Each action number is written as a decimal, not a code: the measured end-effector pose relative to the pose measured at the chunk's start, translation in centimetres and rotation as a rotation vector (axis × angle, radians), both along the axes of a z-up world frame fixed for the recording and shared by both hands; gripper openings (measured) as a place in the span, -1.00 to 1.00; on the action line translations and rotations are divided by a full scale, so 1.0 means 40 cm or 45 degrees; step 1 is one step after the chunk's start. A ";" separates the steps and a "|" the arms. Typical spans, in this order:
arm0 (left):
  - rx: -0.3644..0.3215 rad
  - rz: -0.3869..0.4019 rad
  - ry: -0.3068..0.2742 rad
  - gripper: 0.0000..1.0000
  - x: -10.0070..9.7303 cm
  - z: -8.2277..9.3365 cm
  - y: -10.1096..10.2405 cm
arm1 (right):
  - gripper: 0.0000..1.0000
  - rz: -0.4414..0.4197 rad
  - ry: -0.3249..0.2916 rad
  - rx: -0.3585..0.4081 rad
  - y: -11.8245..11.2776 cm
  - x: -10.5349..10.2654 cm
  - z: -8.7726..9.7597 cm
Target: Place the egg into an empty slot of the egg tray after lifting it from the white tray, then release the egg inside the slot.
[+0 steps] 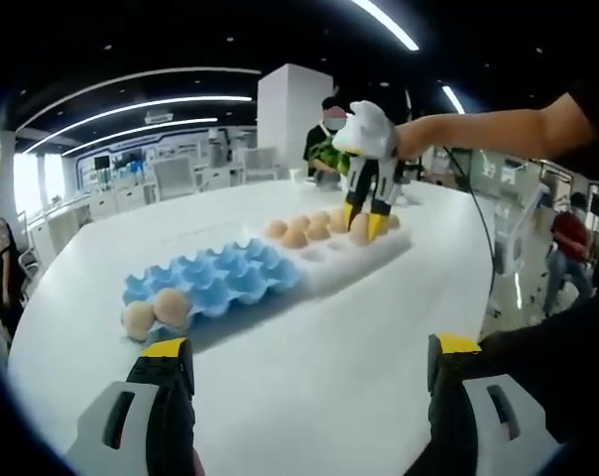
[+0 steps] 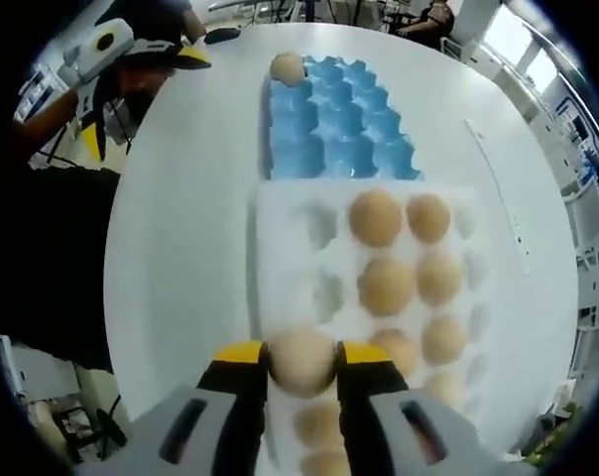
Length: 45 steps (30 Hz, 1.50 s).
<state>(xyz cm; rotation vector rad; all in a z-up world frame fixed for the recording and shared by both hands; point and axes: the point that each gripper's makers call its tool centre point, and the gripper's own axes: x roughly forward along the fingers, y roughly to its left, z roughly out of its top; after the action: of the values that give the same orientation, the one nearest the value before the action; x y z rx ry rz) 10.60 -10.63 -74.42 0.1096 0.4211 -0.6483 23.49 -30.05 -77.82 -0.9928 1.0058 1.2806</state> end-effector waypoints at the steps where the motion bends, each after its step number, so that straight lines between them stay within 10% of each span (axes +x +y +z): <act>1: 0.000 0.002 -0.001 1.00 0.000 0.001 0.001 | -0.44 -0.010 0.004 0.000 -0.001 0.002 0.002; 16: -0.010 0.022 -0.011 1.00 -0.011 0.003 0.012 | -0.45 0.020 0.008 0.129 0.085 -0.012 0.067; 45: -0.010 0.161 -0.032 1.00 -0.043 0.015 0.129 | -0.45 0.178 -0.016 0.191 0.350 -0.008 0.053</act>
<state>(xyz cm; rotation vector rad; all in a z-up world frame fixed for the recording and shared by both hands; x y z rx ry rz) 8.89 -5.48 -73.84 0.0828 0.3981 -0.5236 23.18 -16.07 -75.71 -0.9670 0.8291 1.4411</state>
